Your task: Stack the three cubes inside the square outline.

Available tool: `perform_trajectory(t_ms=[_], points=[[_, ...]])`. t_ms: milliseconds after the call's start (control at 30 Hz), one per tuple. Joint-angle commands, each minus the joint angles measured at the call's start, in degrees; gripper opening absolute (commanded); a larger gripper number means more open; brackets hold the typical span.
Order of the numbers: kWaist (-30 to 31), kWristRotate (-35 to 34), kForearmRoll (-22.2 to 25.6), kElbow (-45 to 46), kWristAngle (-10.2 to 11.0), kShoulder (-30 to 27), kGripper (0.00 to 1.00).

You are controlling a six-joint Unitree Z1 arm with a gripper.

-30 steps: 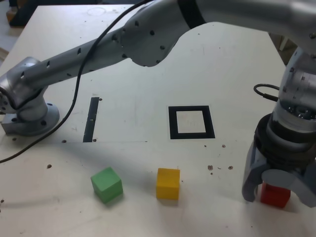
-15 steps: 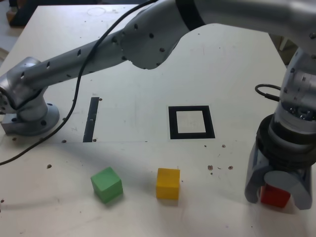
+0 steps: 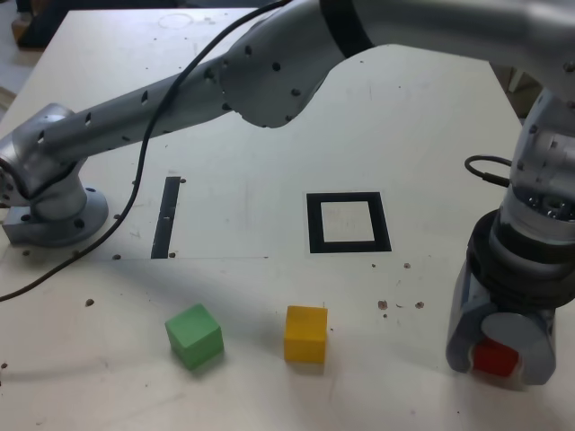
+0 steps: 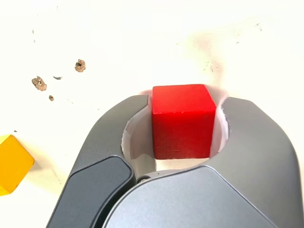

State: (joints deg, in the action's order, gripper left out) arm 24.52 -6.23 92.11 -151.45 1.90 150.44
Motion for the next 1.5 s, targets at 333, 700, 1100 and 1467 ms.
perform_trajectory(t_ms=[333,700,1100,1467], points=[[-0.4,1.4,0.9,8.2,0.2,-6.9,0.32],[-2.8,1.5,-1.4,29.6,2.9,-25.2,0.33],[-10.2,0.2,-15.6,56.8,2.5,-42.0,0.33],[-16.3,-1.5,-22.3,68.2,0.7,-46.6,0.33]])
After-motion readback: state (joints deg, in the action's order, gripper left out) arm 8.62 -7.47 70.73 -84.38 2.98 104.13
